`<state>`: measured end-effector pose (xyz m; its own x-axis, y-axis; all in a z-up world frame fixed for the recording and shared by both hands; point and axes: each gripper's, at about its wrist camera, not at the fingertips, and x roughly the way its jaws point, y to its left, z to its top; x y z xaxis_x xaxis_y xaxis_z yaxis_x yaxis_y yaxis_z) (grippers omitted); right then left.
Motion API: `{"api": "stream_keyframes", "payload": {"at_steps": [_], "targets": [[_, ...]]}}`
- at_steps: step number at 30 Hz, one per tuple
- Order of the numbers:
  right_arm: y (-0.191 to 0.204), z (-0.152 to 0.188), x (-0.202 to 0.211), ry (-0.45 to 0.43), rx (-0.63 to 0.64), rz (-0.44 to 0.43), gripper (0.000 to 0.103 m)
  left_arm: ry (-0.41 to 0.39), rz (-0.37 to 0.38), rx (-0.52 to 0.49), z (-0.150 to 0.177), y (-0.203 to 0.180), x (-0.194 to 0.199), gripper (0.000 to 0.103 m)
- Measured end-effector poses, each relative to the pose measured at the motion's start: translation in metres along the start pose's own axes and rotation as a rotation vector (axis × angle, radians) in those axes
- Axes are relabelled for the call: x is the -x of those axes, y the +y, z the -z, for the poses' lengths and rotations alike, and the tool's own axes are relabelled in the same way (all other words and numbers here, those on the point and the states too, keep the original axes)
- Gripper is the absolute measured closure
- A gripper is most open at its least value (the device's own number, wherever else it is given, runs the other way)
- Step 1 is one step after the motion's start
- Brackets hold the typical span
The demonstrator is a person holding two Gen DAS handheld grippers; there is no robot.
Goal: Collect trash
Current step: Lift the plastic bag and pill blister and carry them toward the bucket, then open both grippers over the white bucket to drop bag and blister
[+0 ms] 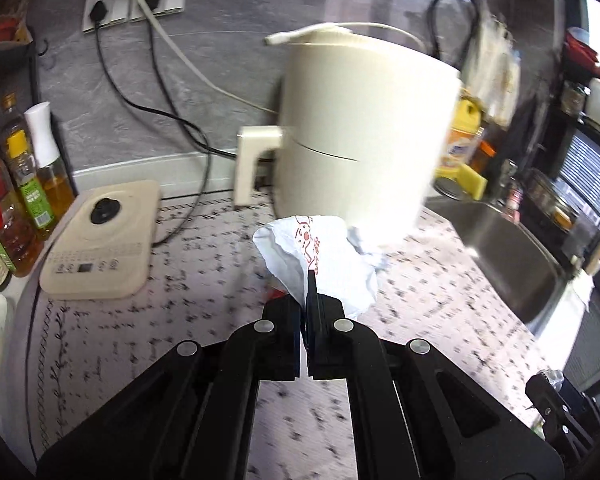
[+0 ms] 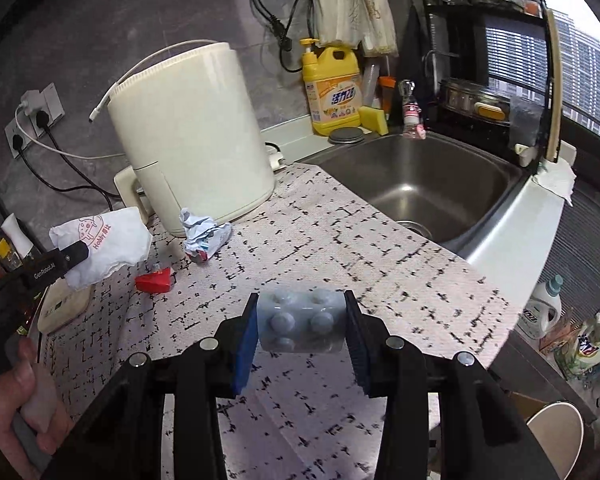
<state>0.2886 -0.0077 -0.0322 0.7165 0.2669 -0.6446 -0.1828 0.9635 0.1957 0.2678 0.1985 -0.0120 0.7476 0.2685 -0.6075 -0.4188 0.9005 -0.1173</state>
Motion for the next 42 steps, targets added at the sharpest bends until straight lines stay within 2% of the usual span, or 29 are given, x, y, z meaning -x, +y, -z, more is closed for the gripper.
{"api": "stream_keyframes", "payload": {"at_steps": [12,20,32,42], "targets": [[-0.118,0.015,0.067,-0.06,-0.147,0.177,0.063,0.059,0.203,-0.152,0.045,-0.124,0.019,0.1],[-0.19,0.039,0.104,-0.075,-0.255,0.3,0.063,0.113,0.335,-0.263,0.083,-0.207,0.03,0.1],[-0.278,0.086,0.146,-0.063,-0.403,0.447,0.063,0.2,0.476,-0.406,0.141,-0.296,0.047,0.1],[-0.334,0.129,0.157,0.004,-0.502,0.529,0.063,0.302,0.554,-0.509,0.202,-0.353,0.047,0.1]]}}
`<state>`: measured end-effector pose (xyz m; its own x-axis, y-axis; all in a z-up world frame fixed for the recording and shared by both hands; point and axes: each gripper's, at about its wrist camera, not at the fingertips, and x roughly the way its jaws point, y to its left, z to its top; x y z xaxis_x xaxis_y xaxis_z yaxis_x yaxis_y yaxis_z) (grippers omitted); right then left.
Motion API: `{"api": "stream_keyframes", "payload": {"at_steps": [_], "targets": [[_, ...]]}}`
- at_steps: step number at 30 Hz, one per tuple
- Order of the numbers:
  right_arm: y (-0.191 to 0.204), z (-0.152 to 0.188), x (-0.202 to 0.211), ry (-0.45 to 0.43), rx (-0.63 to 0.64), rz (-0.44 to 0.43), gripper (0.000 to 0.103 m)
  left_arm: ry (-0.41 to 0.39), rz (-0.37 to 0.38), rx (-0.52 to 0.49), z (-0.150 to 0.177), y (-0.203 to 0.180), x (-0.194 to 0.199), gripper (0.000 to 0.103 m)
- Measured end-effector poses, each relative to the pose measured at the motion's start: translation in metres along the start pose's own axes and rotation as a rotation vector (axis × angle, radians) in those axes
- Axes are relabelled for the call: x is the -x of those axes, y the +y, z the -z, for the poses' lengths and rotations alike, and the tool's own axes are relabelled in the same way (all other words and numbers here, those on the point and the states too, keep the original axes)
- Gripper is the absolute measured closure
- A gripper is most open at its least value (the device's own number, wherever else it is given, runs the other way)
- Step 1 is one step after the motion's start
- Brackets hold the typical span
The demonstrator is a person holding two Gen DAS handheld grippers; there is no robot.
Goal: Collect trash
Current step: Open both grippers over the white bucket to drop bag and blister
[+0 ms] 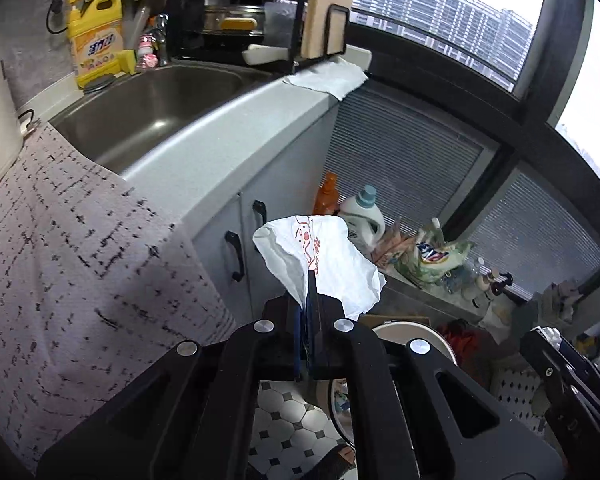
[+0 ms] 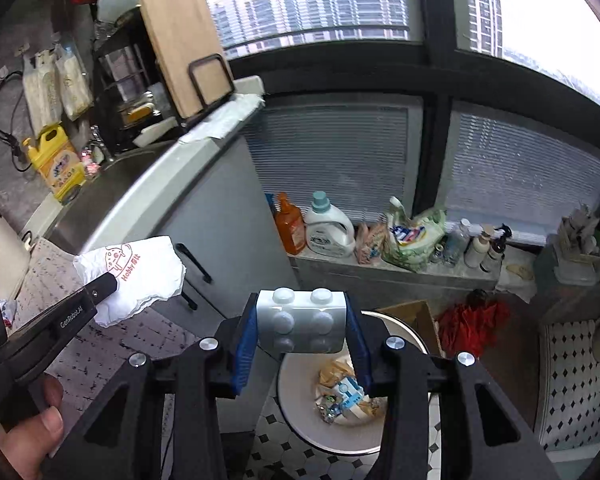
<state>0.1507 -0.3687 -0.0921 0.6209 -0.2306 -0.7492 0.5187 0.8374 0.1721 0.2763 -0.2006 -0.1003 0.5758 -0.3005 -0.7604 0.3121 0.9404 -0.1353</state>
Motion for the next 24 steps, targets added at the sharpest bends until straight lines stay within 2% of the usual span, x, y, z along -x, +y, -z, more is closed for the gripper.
{"api": "stream_keyframes", "payload": {"at_steps": [6,9,24], "targets": [[-0.028,0.009,-0.017,0.04,-0.053,0.026,0.061,0.072,0.021,-0.037,0.02,-0.022,-0.023,0.1],[-0.036,0.013,-0.02,0.047,-0.067,0.037,0.054,0.095,0.028,-0.053,0.028,-0.029,-0.03,0.1],[-0.074,0.044,-0.009,0.087,-0.108,0.124,0.054,0.18,0.092,-0.103,0.062,-0.077,-0.052,0.1]]}}
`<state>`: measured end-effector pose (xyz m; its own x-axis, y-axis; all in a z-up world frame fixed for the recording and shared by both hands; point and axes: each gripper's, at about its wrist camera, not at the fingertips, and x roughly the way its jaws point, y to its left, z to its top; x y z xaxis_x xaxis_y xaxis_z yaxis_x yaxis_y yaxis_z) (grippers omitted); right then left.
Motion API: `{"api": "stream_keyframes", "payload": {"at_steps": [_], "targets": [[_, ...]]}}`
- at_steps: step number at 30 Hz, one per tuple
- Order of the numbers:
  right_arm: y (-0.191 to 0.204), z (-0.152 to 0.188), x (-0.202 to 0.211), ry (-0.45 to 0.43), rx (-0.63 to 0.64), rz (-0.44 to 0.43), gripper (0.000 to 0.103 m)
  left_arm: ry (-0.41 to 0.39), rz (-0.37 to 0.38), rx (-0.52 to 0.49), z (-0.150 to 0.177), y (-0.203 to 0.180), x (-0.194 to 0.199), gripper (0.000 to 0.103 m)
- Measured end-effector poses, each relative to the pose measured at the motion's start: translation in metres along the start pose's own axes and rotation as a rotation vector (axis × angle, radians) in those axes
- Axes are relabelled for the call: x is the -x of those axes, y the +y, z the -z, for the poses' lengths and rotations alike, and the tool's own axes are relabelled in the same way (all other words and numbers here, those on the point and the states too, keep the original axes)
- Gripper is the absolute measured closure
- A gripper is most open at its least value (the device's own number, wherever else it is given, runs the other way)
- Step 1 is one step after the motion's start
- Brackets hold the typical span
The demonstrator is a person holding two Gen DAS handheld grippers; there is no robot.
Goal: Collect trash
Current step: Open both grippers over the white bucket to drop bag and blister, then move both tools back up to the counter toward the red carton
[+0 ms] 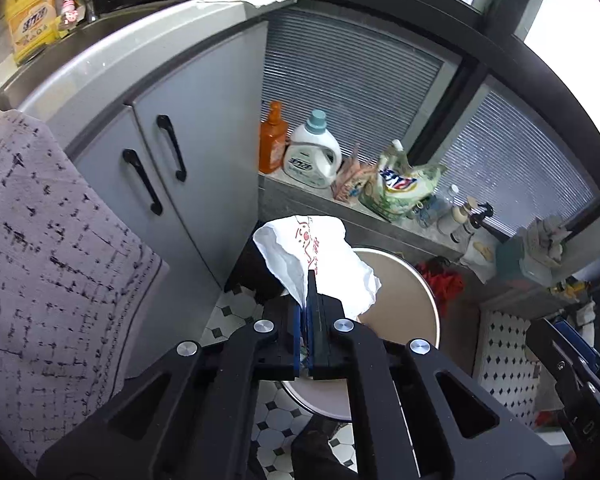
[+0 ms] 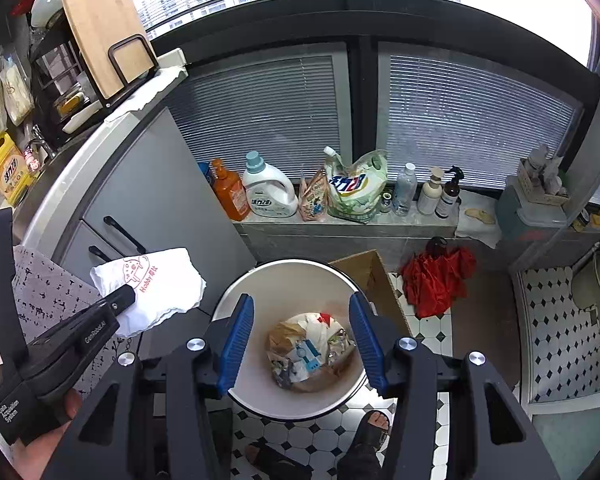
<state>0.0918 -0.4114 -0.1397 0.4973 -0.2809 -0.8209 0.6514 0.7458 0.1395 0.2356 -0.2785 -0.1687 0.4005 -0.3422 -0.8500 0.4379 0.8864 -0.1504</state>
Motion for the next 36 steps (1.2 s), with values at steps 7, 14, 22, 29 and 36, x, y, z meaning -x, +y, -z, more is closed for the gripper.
{"api": "stream_keyframes", "payload": {"at_steps": [7,14,22,29,36], "targets": [[-0.022,0.007,0.0,0.015,-0.033,0.039,0.054,0.038,0.067,-0.029,0.009,-0.026,-0.016,0.1],[-0.038,0.013,-0.003,0.026,-0.067,0.066,0.054,0.094,0.135,-0.069,0.02,-0.042,-0.029,0.053],[-0.038,0.014,-0.006,0.028,-0.076,0.043,0.054,0.08,0.082,-0.065,0.018,-0.028,-0.02,0.03],[-0.015,0.001,0.0,0.003,-0.054,-0.011,0.054,0.006,0.014,-0.023,-0.003,0.003,0.01,0.015],[0.03,-0.018,0.014,-0.047,0.004,-0.085,0.053,-0.074,-0.047,0.025,-0.025,0.039,0.045,0.009]]}}
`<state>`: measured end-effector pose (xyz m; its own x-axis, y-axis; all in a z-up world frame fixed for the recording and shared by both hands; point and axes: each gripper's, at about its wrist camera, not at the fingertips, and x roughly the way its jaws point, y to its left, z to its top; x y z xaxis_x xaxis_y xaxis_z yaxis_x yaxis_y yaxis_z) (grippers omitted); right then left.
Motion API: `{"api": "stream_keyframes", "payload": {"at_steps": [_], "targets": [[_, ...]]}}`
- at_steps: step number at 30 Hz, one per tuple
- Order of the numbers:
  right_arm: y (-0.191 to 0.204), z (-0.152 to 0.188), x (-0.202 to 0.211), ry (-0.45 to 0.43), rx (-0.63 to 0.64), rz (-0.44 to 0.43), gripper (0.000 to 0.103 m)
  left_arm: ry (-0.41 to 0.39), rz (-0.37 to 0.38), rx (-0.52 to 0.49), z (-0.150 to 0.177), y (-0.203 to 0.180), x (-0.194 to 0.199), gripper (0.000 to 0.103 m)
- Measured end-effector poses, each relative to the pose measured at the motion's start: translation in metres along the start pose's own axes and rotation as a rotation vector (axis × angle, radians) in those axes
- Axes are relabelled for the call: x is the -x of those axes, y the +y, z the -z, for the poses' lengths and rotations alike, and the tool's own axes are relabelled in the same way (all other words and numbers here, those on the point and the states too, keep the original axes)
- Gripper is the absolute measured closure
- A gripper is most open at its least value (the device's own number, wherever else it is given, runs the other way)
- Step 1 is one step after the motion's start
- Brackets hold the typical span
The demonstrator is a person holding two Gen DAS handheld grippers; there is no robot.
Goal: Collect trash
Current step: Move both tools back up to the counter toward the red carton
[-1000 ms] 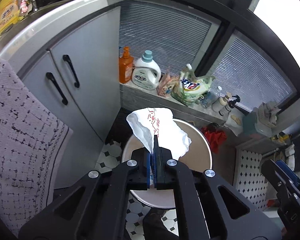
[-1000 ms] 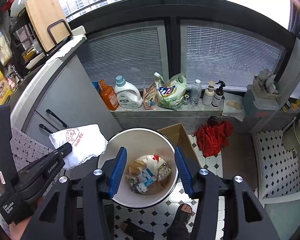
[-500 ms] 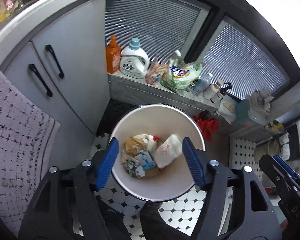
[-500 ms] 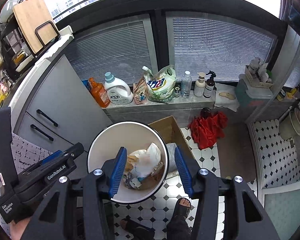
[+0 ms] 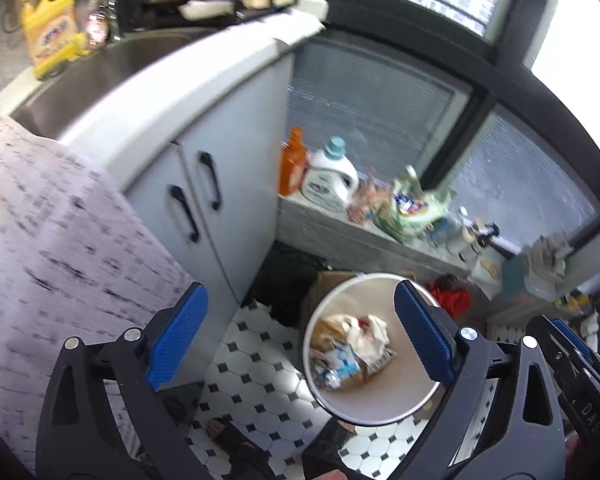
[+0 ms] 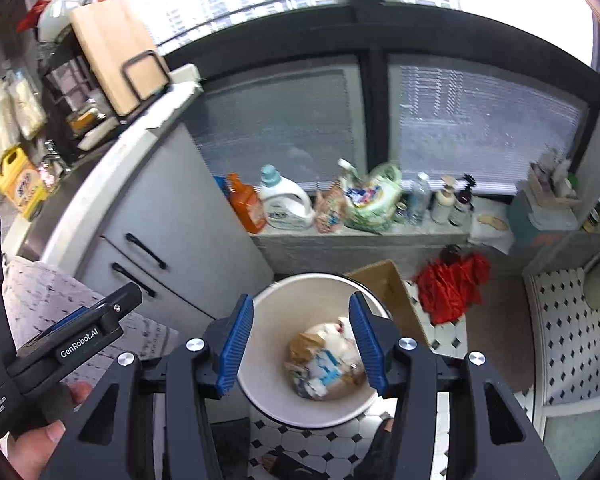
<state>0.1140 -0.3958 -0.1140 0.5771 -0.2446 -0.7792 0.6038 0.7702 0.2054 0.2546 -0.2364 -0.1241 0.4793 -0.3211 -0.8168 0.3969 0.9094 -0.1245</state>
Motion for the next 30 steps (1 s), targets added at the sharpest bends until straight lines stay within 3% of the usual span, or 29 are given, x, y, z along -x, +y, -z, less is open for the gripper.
{"api": "stream_keyframes", "payload": {"at_steps": [8,12,18,23,30], "targets": [[0.059,-0.019,0.014,-0.058,0.061,-0.077,0.043,-0.102,-0.057,0.073,-0.021,0.051,0.043,0.006],[0.089,-0.024,0.022,-0.085,0.092,-0.112,0.028,-0.149,-0.083,0.104,-0.027,0.078,0.063,0.006],[0.133,-0.025,0.033,-0.124,0.141,-0.155,0.015,-0.195,-0.123,0.164,-0.031,0.121,0.087,0.006],[0.166,-0.022,0.036,-0.122,0.164,-0.189,0.009,-0.216,-0.151,0.218,-0.029,0.158,0.1,0.006],[0.214,-0.012,0.041,-0.131,0.206,-0.245,0.009,-0.245,-0.198,0.262,-0.02,0.203,0.12,0.006]]}}
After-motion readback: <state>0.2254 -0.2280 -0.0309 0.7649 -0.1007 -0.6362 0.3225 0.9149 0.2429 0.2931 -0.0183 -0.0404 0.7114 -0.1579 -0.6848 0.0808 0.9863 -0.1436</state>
